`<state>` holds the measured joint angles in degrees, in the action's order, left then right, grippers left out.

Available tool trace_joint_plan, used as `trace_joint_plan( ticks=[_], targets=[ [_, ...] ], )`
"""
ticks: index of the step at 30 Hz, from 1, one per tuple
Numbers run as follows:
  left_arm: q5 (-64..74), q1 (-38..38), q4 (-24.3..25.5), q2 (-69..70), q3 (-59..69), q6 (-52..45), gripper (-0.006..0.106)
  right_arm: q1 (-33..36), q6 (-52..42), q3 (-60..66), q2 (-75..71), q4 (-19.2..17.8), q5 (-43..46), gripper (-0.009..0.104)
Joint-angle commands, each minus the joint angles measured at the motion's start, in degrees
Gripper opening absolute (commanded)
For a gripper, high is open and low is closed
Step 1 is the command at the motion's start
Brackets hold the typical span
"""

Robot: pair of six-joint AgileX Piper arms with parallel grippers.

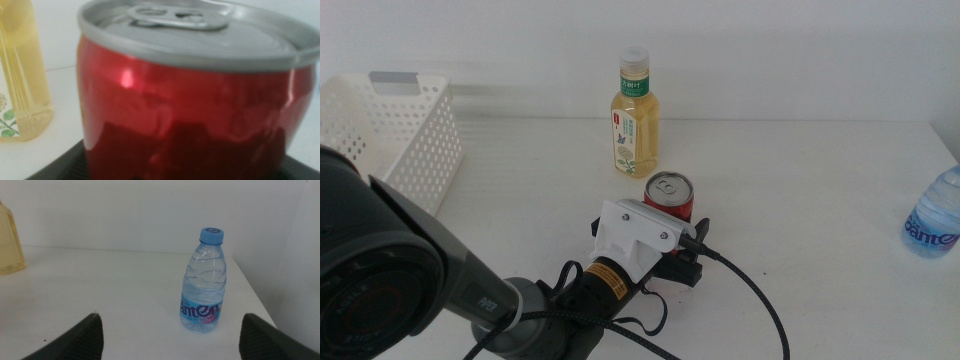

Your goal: Use arms to grab the bottles and put them into the dustbin to the left of the table.

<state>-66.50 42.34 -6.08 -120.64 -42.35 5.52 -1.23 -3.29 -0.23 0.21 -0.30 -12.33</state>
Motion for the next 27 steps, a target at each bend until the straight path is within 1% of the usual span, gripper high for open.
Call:
trace_joint_plan(
  ticks=[1, 3, 4, 9, 12, 13, 16, 19, 22, 27],
  targets=[
    [-0.2, -0.2, 0.2, -0.2, -0.3, 0.6, 0.082, 0.2, 0.1, 0.2, -0.2, -0.7, 0.7, 0.071],
    [-0.2, -0.2, 0.2, -0.2, -0.3, 0.6, 0.072, 0.2, 1.3, 0.2, -0.2, -0.7, 0.7, 0.071],
    [-0.2, -0.2, 0.2, -0.2, -0.3, 0.6, 0.065, 0.2, 1.3, 0.2, -0.2, -0.7, 0.7, 0.071],
    [-0.5, -0.2, 1.3, -0.2, -0.3, 0.6, 0.026, 0.2, 1.3, 0.2, -0.2, -0.7, 0.7, 0.071],
    [-0.5, -0.2, 1.8, -0.2, -0.3, 0.6, 0.004, 0.2, 1.3, 0.2, -0.2, -0.7, 0.7, 0.071],
    [-0.5, -0.2, 2.1, 0.1, -0.3, 0.6, -0.001, 0.2, 1.3, 0.2, -0.2, -0.7, 0.7, 0.071],
    [1.2, -0.2, 1.8, 3.4, 0.0, 0.6, -0.002, 0.2, 1.3, 0.2, -0.2, -0.7, 0.7, 0.071],
    [9.7, -0.2, 1.6, 10.0, -0.1, 0.3, -0.002, 0.2, 1.3, 0.2, -0.2, -0.7, 0.7, 0.071],
    [21.6, -0.7, 2.4, 18.1, -0.9, -0.8, -0.002, 0.2, 1.3, 0.2, -0.2, -0.7, 0.7, 0.071],
    [44.7, -1.8, 2.6, 28.7, -5.7, -6.5, -0.002, 0.2, 1.3, 0.2, -0.2, -0.7, 0.7, 0.071]
  ],
)
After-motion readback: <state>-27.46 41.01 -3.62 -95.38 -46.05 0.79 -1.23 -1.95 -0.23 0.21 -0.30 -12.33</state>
